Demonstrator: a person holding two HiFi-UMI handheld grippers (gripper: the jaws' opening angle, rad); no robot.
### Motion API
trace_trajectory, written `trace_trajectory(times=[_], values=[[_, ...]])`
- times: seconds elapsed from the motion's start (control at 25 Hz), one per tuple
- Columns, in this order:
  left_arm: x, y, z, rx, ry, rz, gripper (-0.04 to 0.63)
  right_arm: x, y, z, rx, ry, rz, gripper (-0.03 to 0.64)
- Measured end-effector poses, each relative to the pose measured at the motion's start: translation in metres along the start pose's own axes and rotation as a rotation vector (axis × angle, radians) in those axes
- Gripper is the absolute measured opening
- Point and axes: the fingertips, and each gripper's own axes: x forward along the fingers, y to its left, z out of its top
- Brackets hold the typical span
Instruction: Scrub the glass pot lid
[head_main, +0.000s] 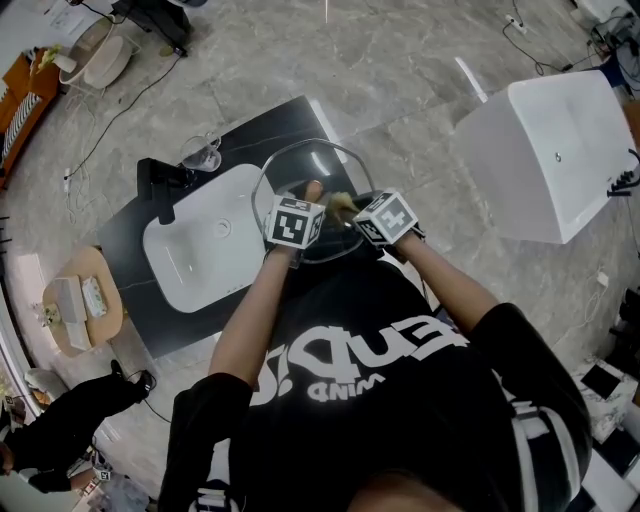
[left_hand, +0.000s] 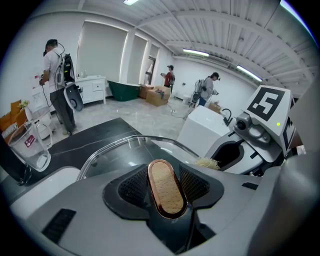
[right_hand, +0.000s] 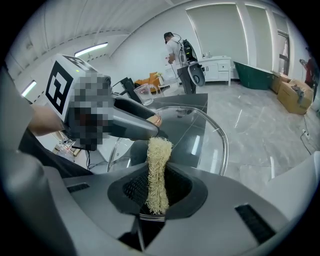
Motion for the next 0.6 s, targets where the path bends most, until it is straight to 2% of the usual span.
trace_trajectory(times=[0.08,0.2,0.28,0.4,0.6], values=[[0.0,0.0,0.001,-0.006,-0.001,-0.003,0.21,0.0,-0.001,0.0,0.044,-0.009,0.015,0.047],[0.0,0.0,0.0,-0.006,0.0,-0.006,0.209,0.0,-0.008,-0.004,0.176,-0.035,0.038,0.048],[0.0,0.001,0.0,-0.003,0.0,-0.004,0.209,-0.001,-0.014,-0.004,0.212,-0.048,0.029,0.048],[0.0,0.0,0.0,-0.002,-0.001,-0.004,0.209,-0.003,-0.022,0.002,0.191,-0.057,-0.005,0.047],[0.0,0.0,0.001,-0.001,0.004,-0.003,0.209,0.0,-0.029,0.017,0.136,-0.046,0.0,0.046]])
